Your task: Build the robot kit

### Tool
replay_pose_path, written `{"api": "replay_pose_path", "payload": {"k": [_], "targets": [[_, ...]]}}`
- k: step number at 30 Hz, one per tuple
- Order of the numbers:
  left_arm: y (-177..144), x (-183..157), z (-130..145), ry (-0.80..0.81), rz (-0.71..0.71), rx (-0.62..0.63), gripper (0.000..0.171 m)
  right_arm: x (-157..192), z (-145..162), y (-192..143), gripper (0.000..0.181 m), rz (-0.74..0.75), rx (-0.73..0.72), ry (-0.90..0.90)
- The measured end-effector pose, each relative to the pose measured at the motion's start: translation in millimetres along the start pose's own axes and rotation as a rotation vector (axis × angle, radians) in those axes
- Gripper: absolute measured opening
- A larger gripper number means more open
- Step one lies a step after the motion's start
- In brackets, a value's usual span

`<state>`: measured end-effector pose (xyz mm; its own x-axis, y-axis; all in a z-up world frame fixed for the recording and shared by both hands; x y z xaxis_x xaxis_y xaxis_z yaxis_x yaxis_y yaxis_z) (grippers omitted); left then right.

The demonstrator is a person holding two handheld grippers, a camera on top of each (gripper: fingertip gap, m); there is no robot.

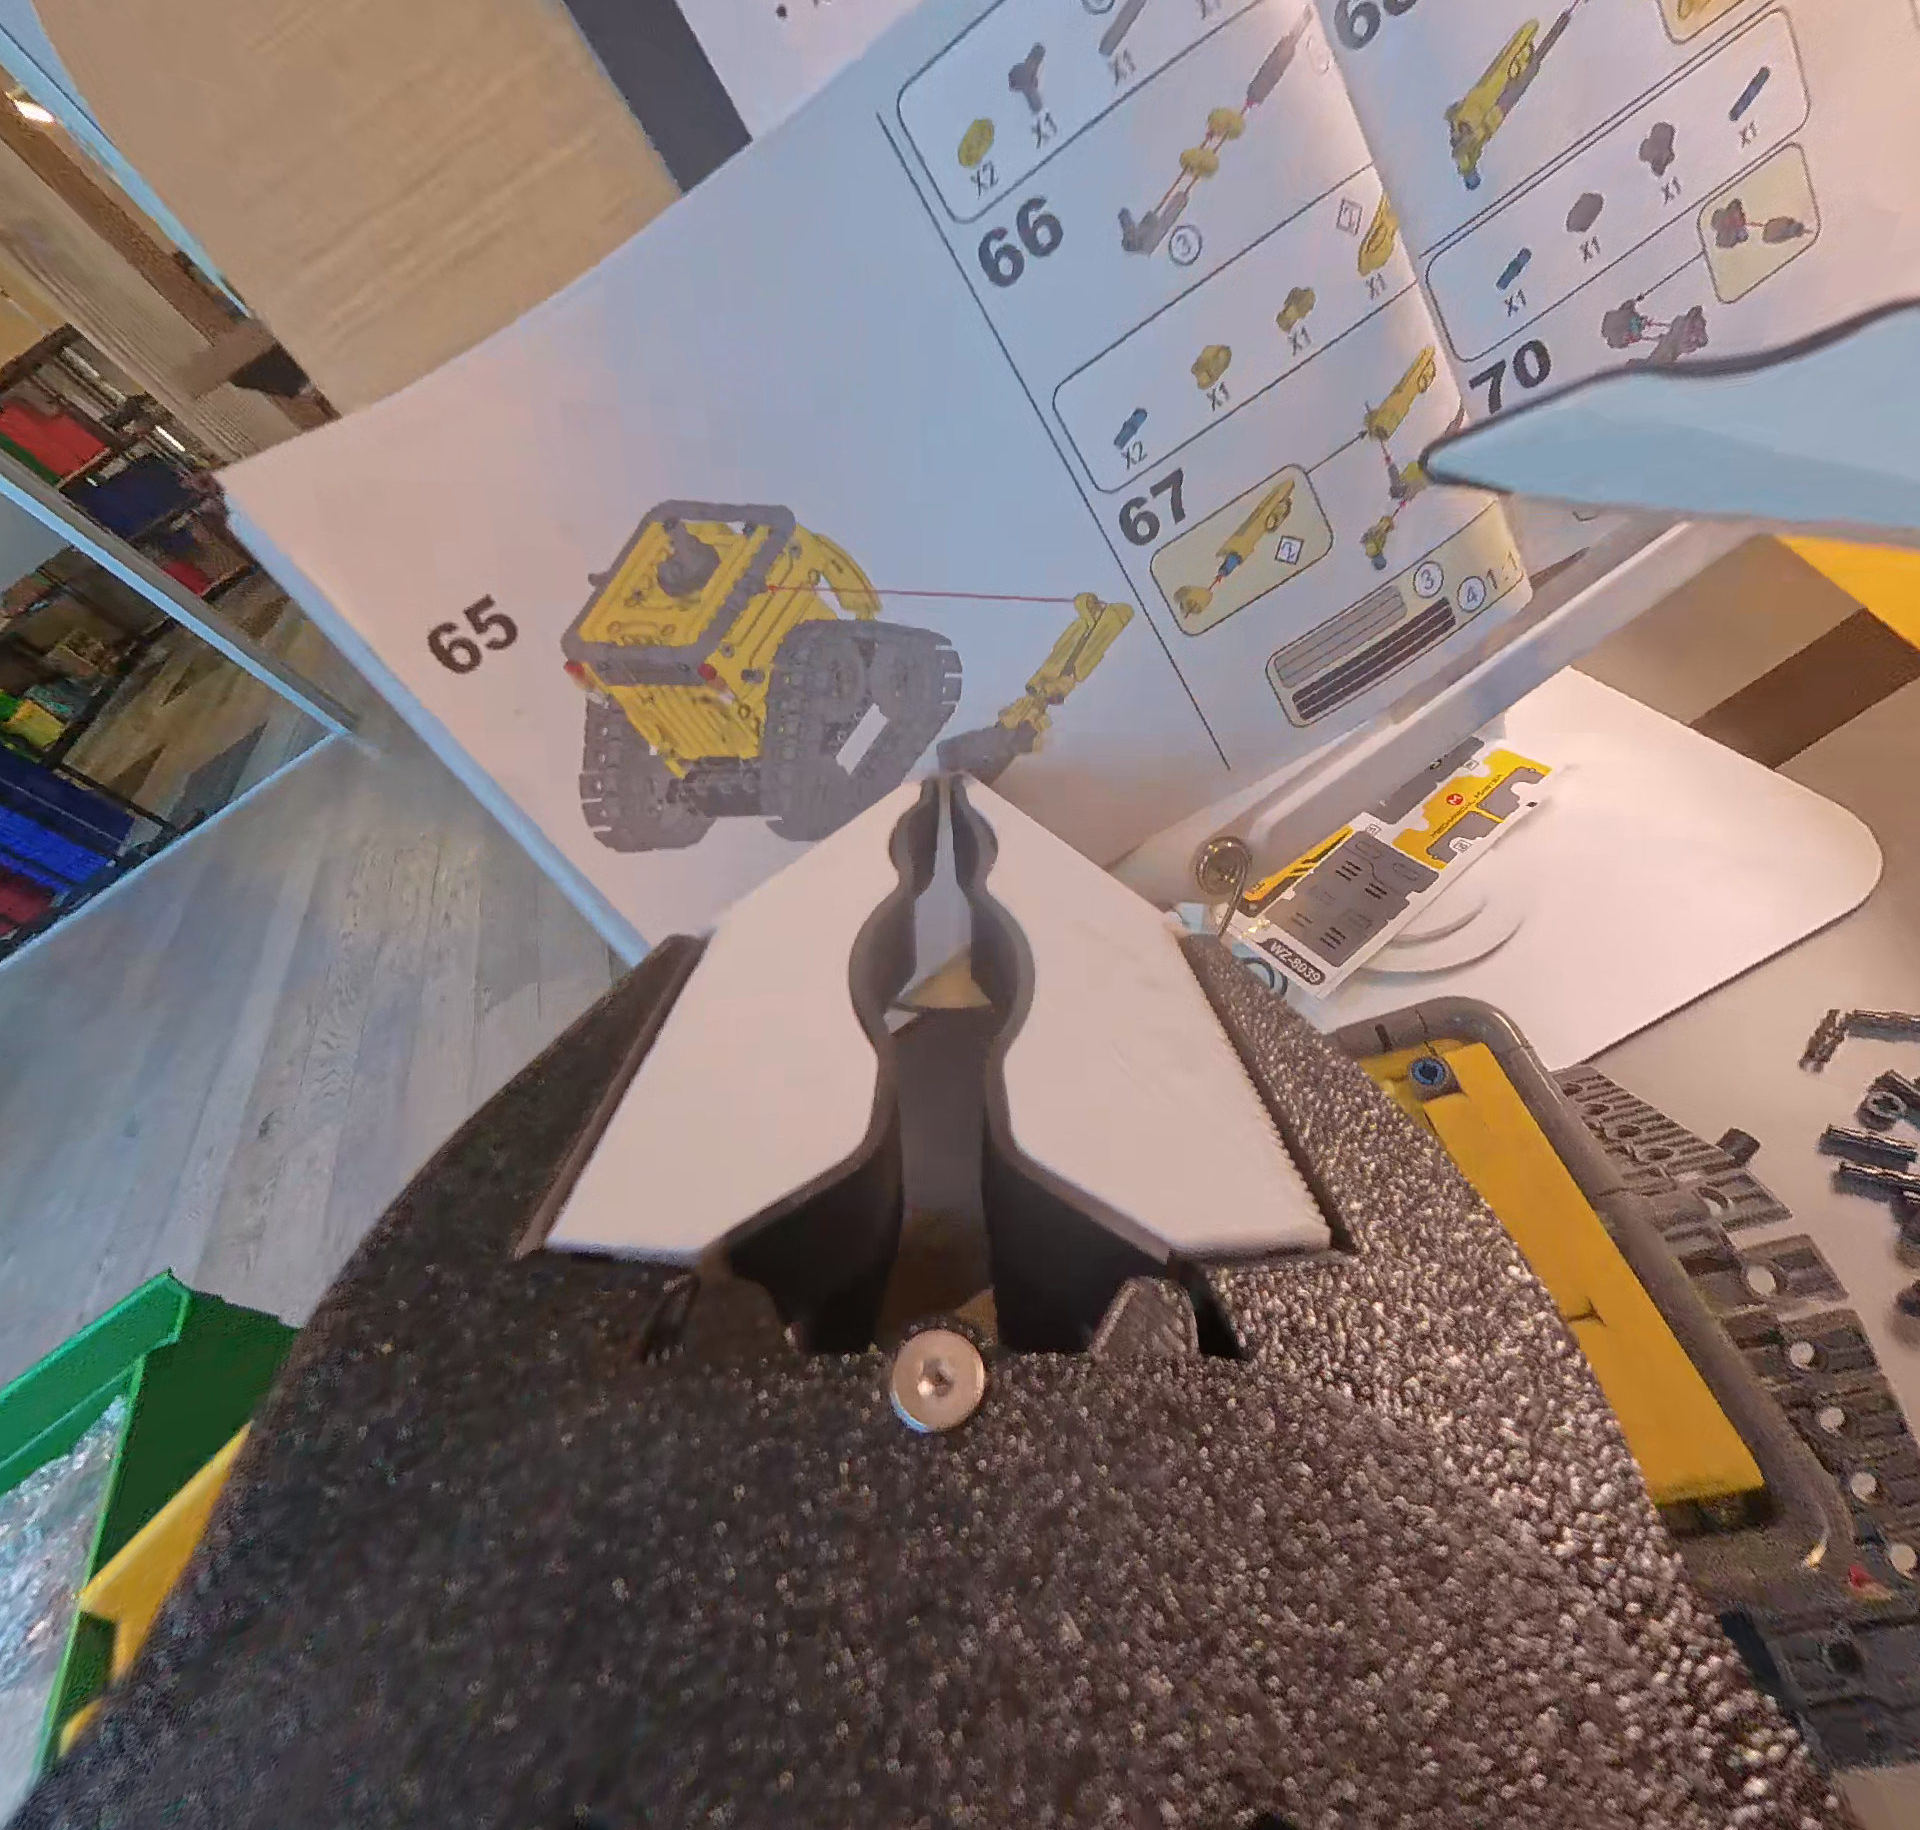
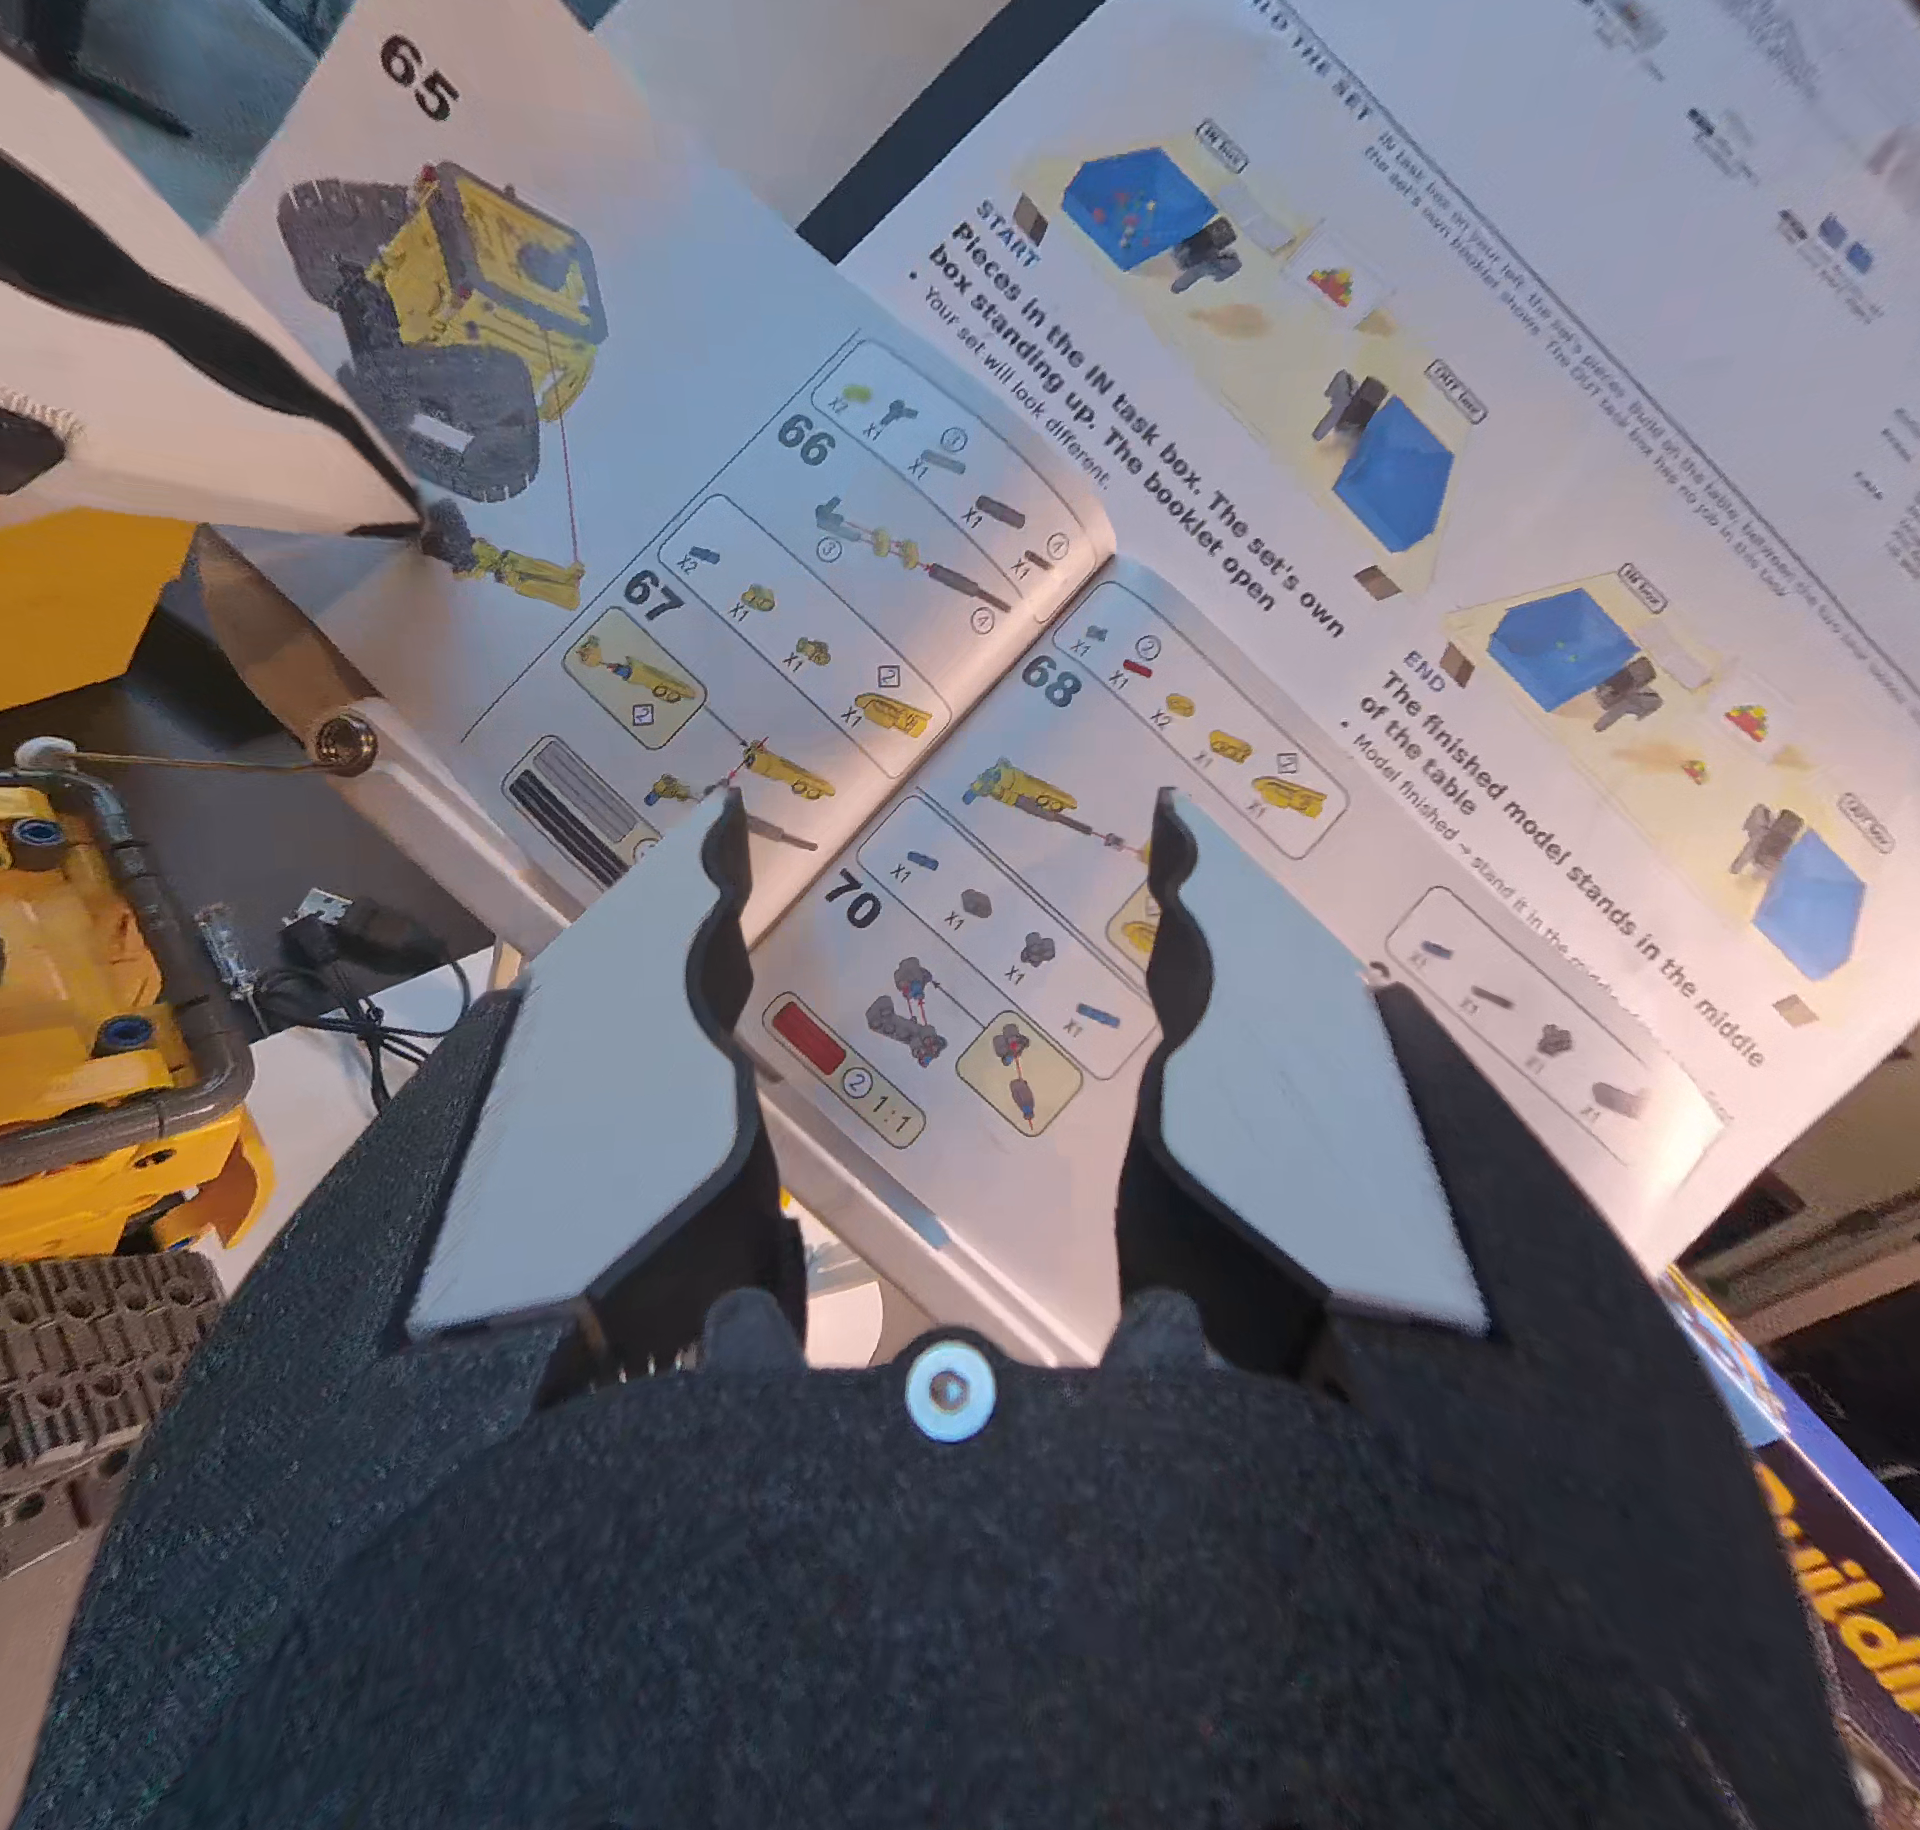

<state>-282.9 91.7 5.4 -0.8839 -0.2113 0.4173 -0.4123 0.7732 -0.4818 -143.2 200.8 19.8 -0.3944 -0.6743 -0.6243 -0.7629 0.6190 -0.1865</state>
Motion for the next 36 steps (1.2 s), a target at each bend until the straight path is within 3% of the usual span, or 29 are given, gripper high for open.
{"api": "replay_pose_path", "payload": {"k": [6, 10, 14, 16, 18, 24, 29, 33, 36], "targets": [[-23, -3, 16, -0.119, 0.161, 0.009, 0.016, -6, -2, 8, 0.08, 0.009, 0.015, -0.016], [-33, -15, 33, -0.07, 0.29, 0.07, 0.019, -2, -4, 10, 0.077, 0.038, 0.021, -0.045], [-20, -23, 35, -0.002, 0.325, 0.167, 0.021, 1, -5, 12, 0.075, 0.048, 0.035, -0.032], [-8, -26, 33, 0.063, 0.281, 0.222, 0.021, 1, -6, 12, 0.075, 0.052, 0.042, -0.03], [4, -28, 33, 0.159, 0.189, 0.272, 0.002, 2, -7, 12, 0.074, 0.053, 0.051, -0.034], [-7, -28, 27, 0.454, -0.111, 0.263, 0.001, 2, -10, 14, 0.076, 0.047, 0.087, -0.036], [-17, -29, 22, 0.495, -0.223, 0.215, 0.003, 6, -11, 16, 0.079, 0.073, 0.085, -0.021], [-15, -32, 26, 0.414, -0.269, 0.153, 0.004, 6, -10, 16, 0.079, 0.082, 0.084, -0.025], [-15, -35, 21, 0.558, -0.401, 0.125, 0.005, 7, -10, 16, 0.077, 0.084, 0.076, -0.039]]}}
Point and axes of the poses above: each gripper's, where its closed fingertips meet, y out along the fingers, z out of its underside, x = y × z across the jaws, the point moved 9 cm from there along -y, back along the fingers, and after that the axes turned 15 degrees about x, right-handed, at the moved point
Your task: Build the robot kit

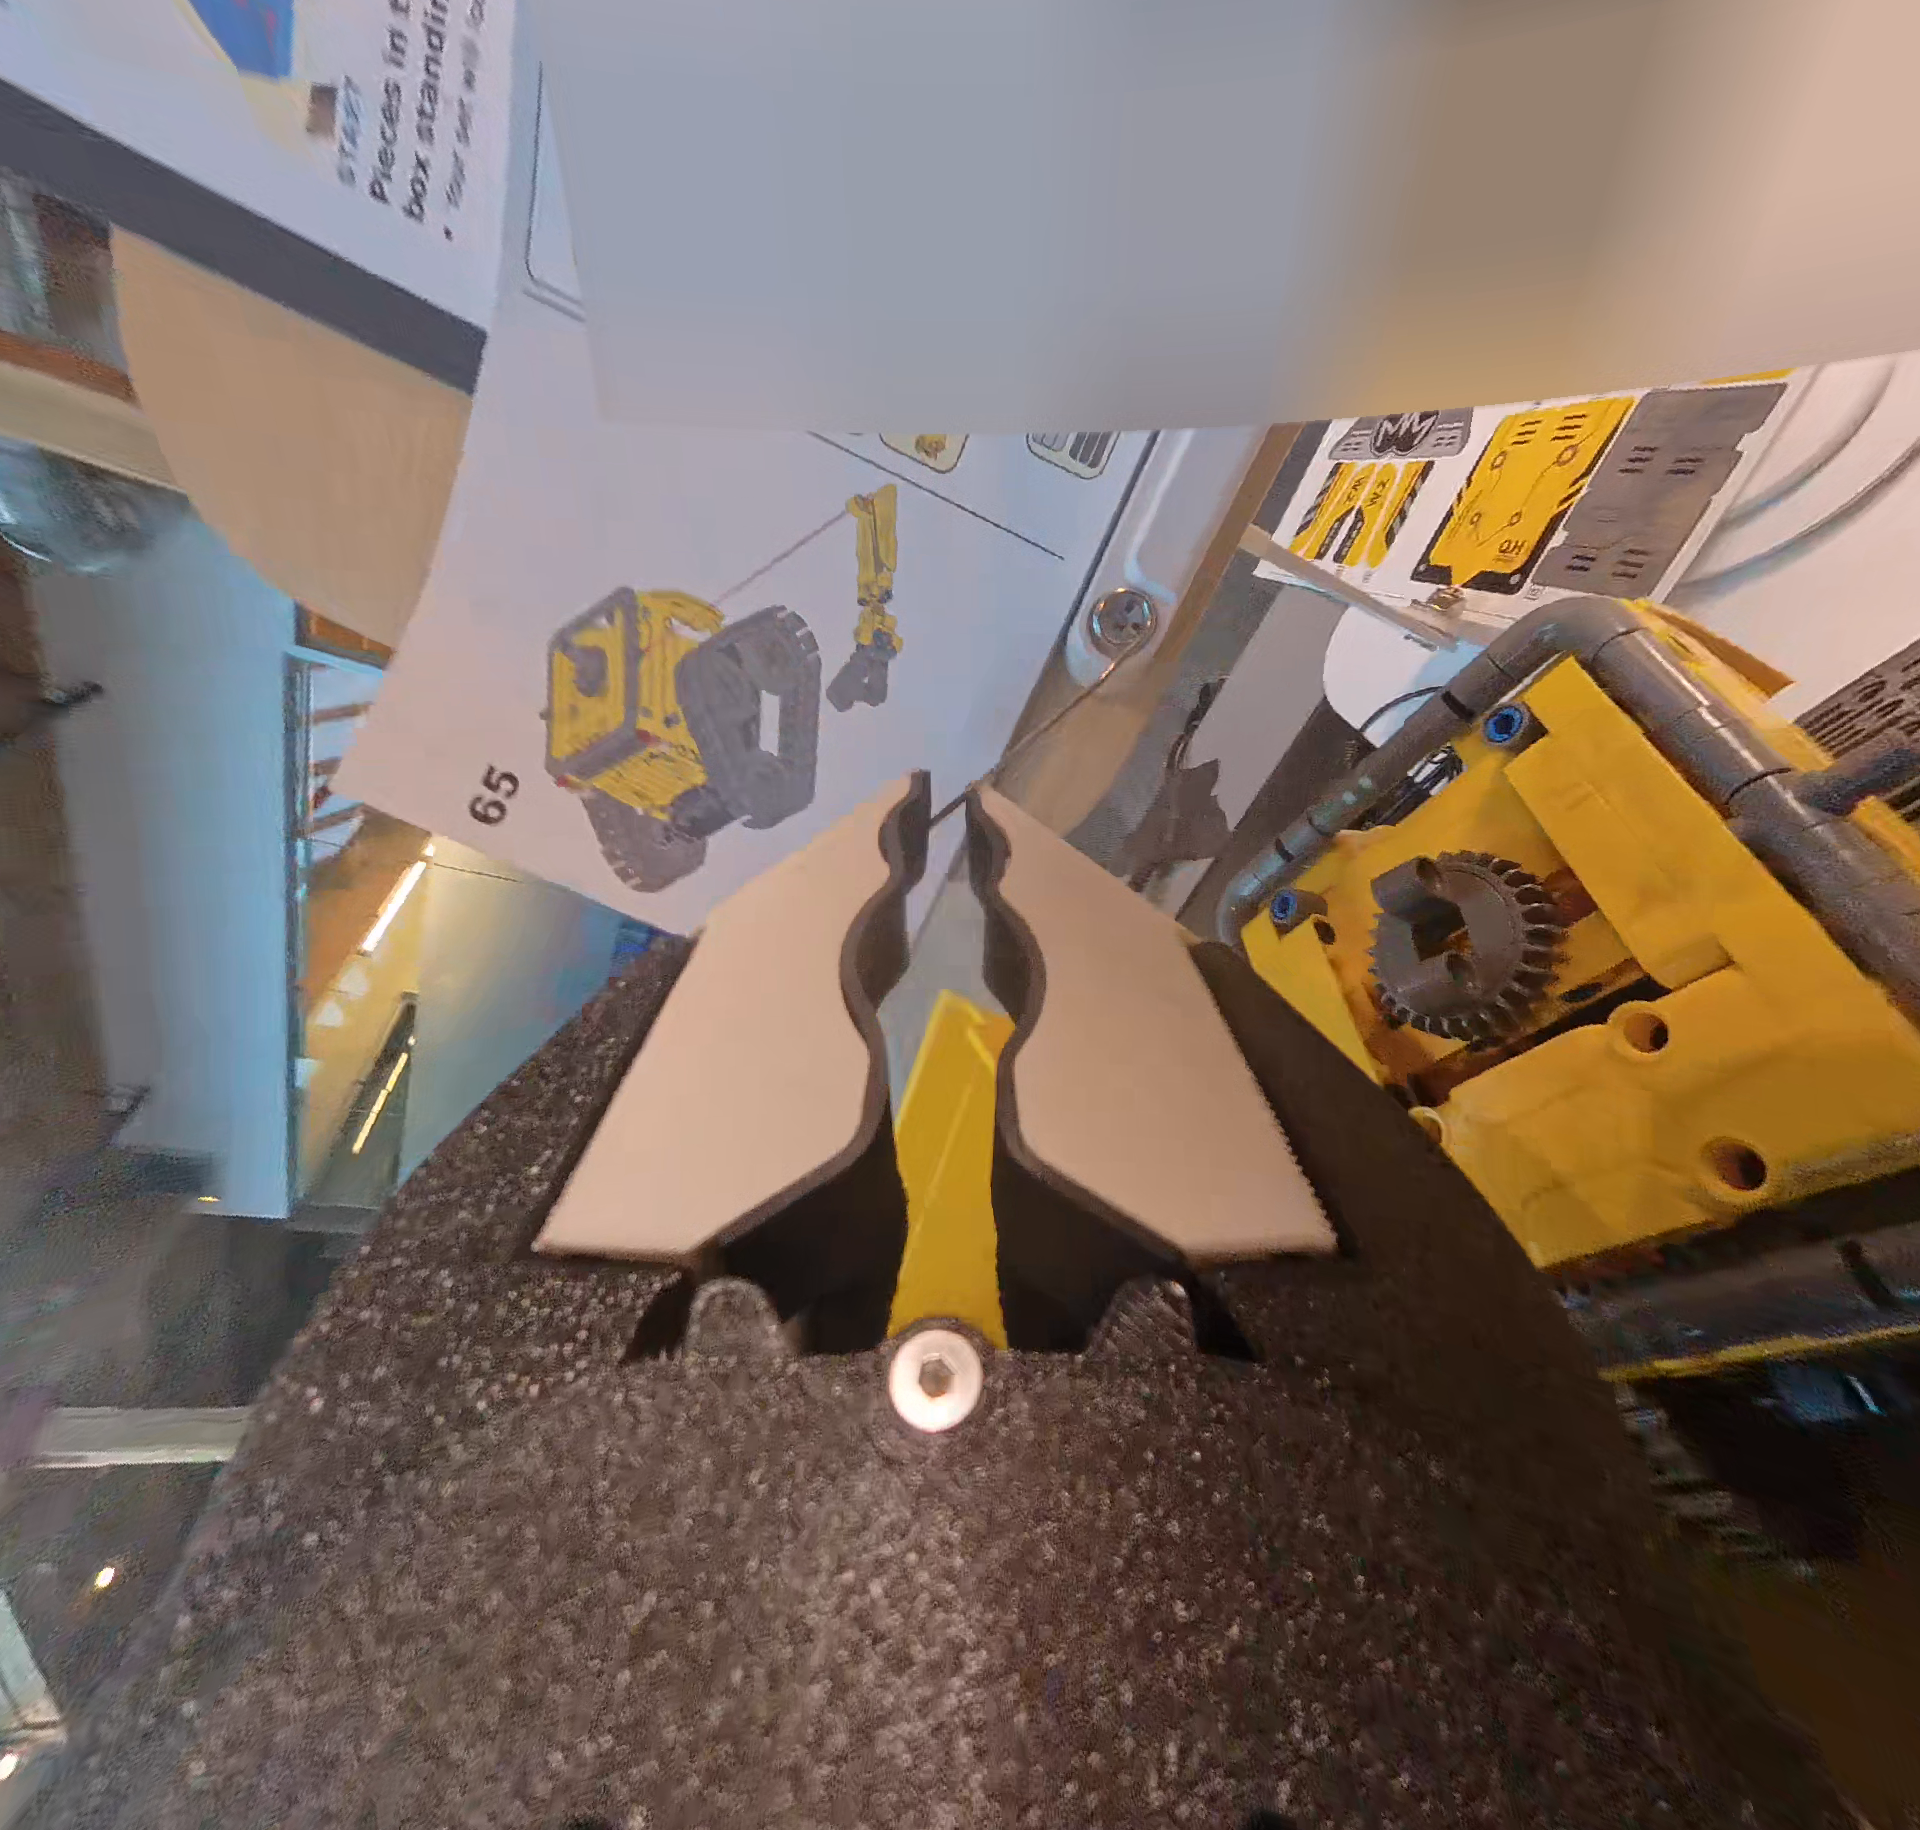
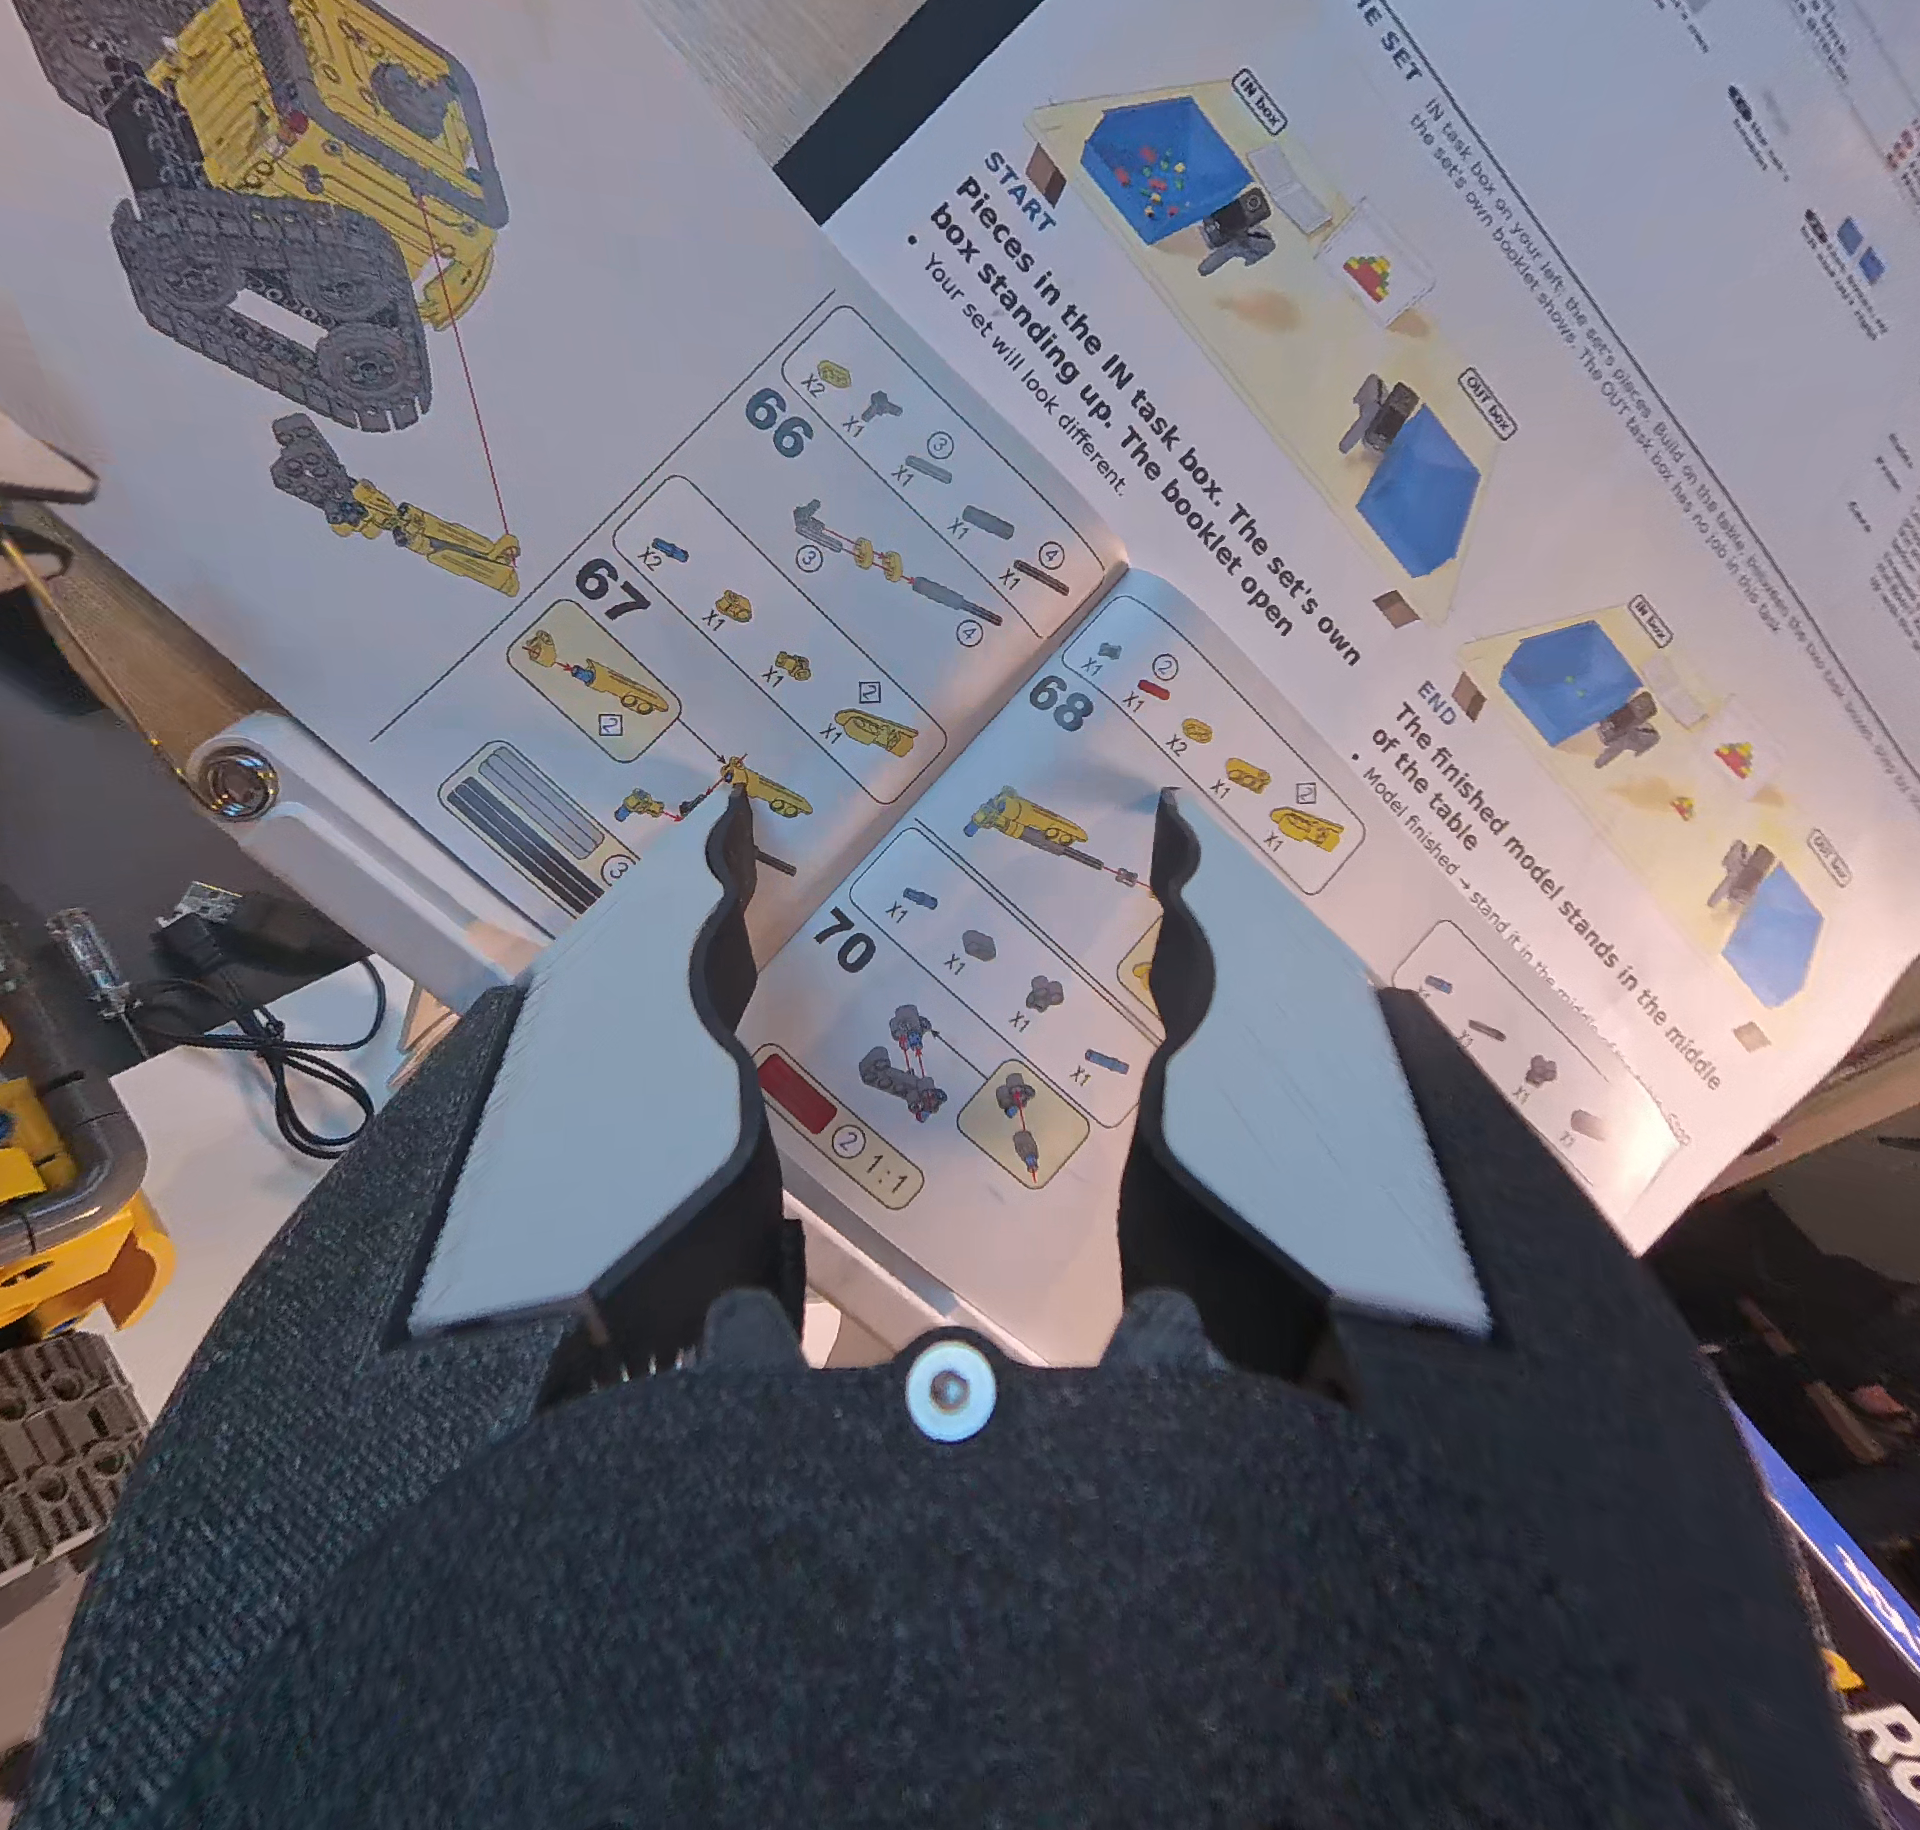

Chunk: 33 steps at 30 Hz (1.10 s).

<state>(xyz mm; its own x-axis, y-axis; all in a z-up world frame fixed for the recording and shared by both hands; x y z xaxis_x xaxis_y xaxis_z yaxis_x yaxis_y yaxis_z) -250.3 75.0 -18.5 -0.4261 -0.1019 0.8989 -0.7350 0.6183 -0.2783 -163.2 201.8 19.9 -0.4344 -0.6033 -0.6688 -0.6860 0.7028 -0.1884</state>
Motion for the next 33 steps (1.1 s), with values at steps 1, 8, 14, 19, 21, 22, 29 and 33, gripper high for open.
{"api": "replay_pose_path", "payload": {"k": [1, 8, 14, 19, 21, 22, 29, 33], "targets": [[1, 2, -2, 0.027, -0.015, -0.006, 0.005, 0, 0, 0, 0.077, -0.003, -0.002, 0.002], [11, 9, -24, 0.314, -0.185, -0.066, 0.008, 0, 2, 0, 0.075, -0.014, -0.016, 0.033], [13, 18, -3, 0.037, 0.067, -0.186, 0.016, -1, 4, 0, 0.075, -0.029, -0.026, 0.059], [19, 14, 24, -0.433, 0.361, -0.305, 0.02, -1, 4, 0, 0.075, -0.034, -0.03, 0.057], [18, 13, 21, -0.392, 0.306, -0.296, 0.02, -2, 4, 0, 0.075, -0.034, -0.031, 0.056], [16, 13, 18, -0.321, 0.239, -0.289, 0.02, -2, 4, 0, 0.075, -0.036, -0.032, 0.056], [8, 31, -10, 0.161, -0.139, -0.301, 0.022, -2, 5, 0, 0.075, -0.042, -0.037, 0.058], [10, 50, -3, -0.165, -0.03, -0.313, 0.015, -3, 6, 0, 0.076, -0.047, -0.035, 0.07]]}}
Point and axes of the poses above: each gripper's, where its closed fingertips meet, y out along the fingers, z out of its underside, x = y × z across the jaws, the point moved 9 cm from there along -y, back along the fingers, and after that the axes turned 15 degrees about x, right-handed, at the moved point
